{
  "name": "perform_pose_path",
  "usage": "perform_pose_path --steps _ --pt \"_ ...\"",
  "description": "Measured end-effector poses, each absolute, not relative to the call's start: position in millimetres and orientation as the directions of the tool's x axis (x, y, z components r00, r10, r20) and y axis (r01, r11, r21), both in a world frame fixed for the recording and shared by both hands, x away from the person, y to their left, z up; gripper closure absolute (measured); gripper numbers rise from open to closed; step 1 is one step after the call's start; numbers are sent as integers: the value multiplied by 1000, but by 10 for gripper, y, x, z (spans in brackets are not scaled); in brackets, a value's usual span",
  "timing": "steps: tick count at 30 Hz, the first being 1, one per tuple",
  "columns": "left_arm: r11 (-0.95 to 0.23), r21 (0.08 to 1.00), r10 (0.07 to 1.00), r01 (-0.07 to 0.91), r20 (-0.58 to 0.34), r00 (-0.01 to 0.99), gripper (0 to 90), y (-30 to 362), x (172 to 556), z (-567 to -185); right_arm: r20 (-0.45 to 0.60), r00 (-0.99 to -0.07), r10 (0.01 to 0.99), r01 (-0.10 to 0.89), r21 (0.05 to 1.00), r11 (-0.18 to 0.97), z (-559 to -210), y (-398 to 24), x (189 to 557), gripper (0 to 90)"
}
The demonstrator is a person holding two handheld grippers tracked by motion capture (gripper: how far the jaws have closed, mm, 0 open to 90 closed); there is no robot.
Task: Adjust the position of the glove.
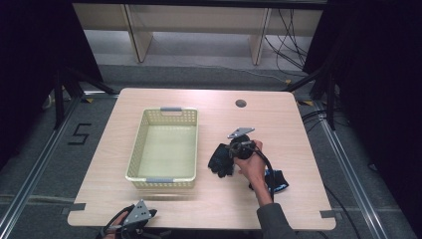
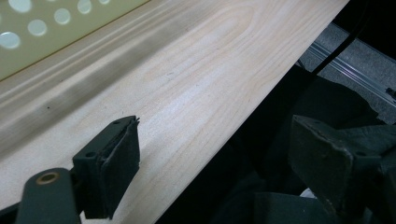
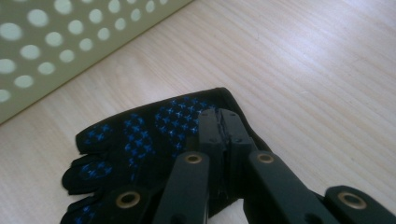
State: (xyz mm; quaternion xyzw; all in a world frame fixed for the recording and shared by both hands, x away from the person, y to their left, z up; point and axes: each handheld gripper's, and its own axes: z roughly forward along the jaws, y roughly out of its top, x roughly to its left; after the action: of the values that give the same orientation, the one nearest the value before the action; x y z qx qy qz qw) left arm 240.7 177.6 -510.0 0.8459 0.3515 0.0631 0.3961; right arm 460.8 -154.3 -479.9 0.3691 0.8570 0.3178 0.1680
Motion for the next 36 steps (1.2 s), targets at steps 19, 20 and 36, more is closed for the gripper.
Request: perform_pose_path --steps 19,20,36 --pt "-449 713 645 539 -159 748 167 1792 2415 -5093 -78 -639 765 580 604 546 -4939 -1599 4654 900" --pt "-448 713 645 539 -159 747 167 1792 2414 -5093 -87 -642 762 583 591 558 -4926 -1622 4594 900" --pt "-445 719 654 534 -146 743 168 1782 2408 -5093 24 -643 765 632 581 513 -4908 -1655 3991 894"
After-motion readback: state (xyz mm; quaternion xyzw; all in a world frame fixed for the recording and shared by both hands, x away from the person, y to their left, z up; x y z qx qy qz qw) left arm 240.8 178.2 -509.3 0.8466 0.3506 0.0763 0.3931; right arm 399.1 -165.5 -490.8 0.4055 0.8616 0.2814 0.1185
